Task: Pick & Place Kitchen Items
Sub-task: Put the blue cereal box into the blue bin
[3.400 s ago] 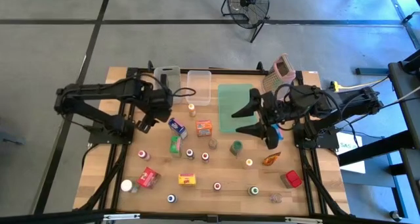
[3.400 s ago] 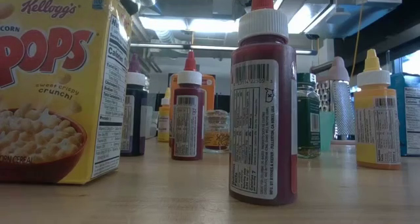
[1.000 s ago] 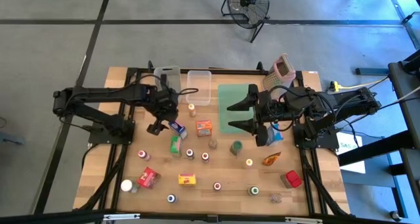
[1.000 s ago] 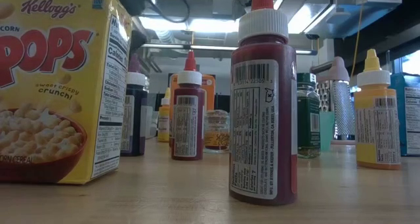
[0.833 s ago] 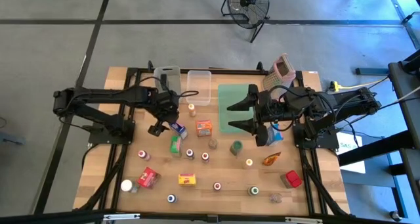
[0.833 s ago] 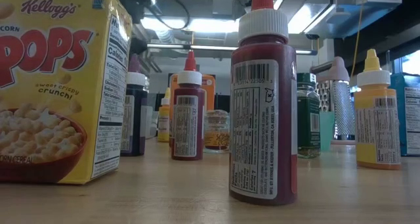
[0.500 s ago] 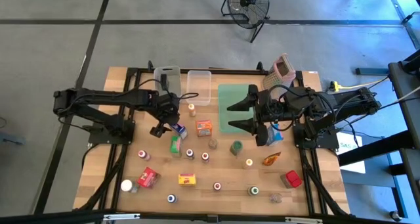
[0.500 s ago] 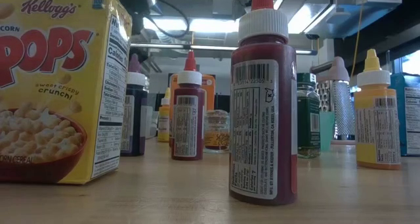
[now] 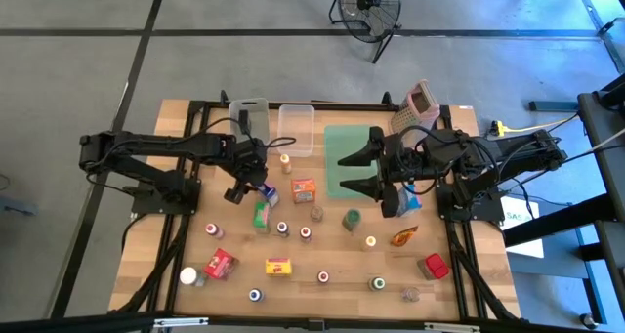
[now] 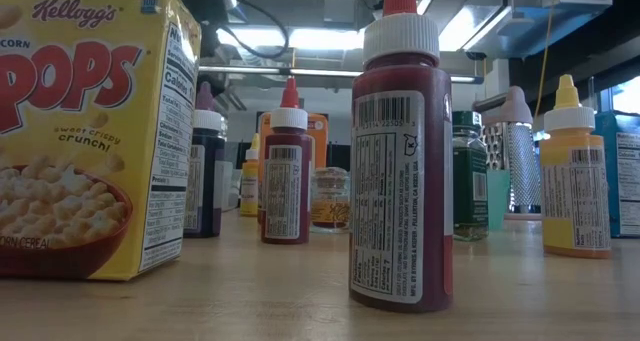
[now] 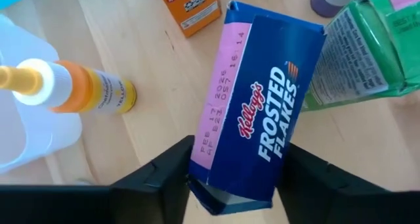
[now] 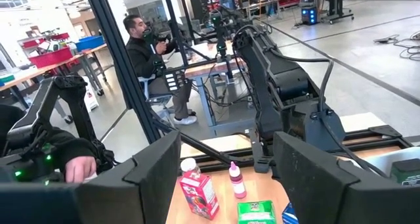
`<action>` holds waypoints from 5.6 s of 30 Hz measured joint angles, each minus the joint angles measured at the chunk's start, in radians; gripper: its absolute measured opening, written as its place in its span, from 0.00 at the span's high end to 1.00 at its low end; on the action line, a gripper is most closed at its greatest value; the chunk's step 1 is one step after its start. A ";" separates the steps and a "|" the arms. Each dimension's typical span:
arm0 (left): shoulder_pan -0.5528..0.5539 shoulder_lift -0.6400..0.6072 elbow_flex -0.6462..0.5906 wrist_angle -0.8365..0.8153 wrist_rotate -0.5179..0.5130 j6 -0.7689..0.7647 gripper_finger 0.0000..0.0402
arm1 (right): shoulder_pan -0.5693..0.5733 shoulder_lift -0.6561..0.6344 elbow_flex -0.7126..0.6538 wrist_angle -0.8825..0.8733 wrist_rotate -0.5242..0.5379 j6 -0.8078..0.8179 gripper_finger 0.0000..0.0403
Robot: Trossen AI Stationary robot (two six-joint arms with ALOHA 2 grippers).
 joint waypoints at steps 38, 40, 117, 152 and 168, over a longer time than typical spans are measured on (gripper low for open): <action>-0.039 0.037 0.852 -0.326 -0.103 -0.652 0.81 | -0.100 0.067 0.002 -0.009 0.033 -0.135 0.14; -0.045 0.050 0.855 -0.298 -0.103 -0.673 0.81 | -0.118 0.072 0.002 0.006 0.029 -0.155 0.14; -0.116 0.183 0.855 -0.184 -0.101 -0.685 0.81 | -0.261 0.230 0.001 0.044 -0.108 -0.151 0.50; -0.116 0.183 0.855 -0.185 -0.097 -0.655 0.81 | -0.260 0.230 0.001 0.050 -0.112 -0.177 0.72; -0.116 0.183 0.855 -0.184 -0.097 -0.623 0.78 | -0.260 0.230 0.001 0.052 -0.131 -0.177 0.73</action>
